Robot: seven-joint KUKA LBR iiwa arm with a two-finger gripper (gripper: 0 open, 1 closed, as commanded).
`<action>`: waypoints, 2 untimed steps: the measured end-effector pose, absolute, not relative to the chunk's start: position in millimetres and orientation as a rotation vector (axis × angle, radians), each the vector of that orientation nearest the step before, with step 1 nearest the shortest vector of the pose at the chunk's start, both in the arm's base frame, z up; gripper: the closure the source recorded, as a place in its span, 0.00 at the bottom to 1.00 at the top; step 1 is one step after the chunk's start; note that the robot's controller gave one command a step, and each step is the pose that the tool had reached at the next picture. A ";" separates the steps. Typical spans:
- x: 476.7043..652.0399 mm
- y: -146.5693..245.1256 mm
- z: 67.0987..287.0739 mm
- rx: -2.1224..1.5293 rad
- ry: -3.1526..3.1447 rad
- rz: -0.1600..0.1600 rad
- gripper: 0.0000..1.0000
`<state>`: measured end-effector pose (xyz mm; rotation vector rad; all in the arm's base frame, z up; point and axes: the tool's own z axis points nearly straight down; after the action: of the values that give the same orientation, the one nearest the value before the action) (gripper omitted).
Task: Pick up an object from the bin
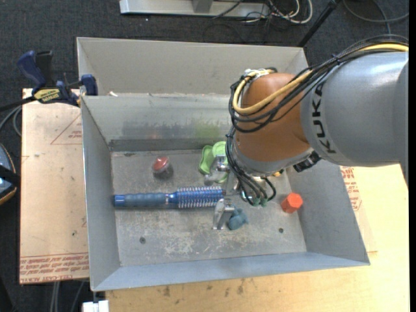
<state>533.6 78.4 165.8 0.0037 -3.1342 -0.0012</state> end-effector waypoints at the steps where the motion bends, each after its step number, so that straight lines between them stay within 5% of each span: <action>1: 540.7 49.6 85.1 -0.351 -3.120 -0.001 0.00; 2: 541.6 49.9 86.3 -0.354 -3.122 -0.002 1.00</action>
Offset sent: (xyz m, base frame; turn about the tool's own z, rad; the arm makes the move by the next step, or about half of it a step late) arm 0.0076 -0.0290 -0.0792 0.2280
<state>541.6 49.9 86.3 -0.3544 -3.1222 -0.0024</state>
